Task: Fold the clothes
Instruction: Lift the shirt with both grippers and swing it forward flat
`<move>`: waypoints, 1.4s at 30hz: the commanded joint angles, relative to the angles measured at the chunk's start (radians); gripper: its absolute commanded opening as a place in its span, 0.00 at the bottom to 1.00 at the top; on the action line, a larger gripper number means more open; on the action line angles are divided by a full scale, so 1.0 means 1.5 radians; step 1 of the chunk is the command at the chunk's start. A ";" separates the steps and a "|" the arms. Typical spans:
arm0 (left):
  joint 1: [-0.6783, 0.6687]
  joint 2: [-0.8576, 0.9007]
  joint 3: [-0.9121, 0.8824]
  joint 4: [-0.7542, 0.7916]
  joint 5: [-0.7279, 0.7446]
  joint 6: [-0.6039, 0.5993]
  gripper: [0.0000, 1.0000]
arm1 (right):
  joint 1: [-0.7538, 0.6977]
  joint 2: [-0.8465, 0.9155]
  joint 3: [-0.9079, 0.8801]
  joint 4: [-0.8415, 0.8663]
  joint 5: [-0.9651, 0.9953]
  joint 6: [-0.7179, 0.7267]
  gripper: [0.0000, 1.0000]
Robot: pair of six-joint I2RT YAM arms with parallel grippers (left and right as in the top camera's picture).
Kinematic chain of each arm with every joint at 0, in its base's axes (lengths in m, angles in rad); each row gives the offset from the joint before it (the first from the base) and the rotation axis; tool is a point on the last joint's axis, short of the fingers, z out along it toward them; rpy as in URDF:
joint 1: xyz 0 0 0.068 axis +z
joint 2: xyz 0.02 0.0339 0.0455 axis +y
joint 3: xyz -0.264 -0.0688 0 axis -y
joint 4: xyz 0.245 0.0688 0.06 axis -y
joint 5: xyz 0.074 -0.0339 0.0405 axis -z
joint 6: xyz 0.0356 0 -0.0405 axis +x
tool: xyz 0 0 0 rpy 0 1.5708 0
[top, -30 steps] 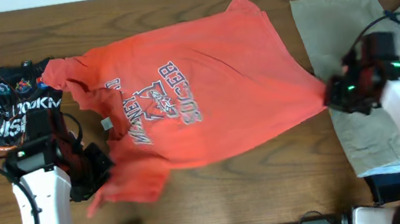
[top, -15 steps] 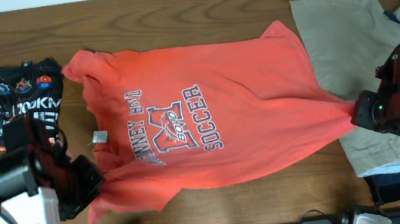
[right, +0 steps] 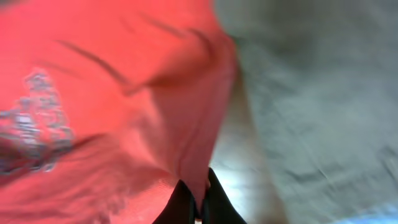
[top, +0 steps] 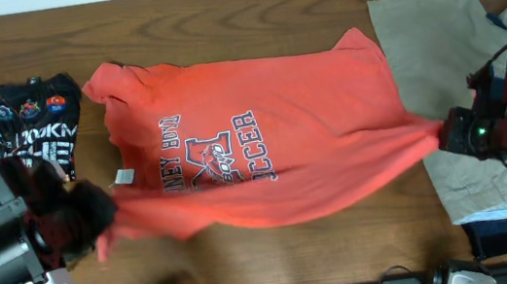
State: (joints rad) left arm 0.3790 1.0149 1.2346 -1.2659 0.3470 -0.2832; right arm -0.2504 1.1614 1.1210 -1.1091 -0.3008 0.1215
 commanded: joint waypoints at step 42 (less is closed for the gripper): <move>-0.128 0.334 0.389 0.193 0.045 0.062 0.06 | 0.059 0.270 0.418 0.087 -0.021 -0.063 0.01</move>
State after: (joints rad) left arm 0.1997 1.4387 1.8069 -1.0077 0.4122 -0.2241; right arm -0.2066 1.5066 1.7451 -1.0100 -0.3134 0.0635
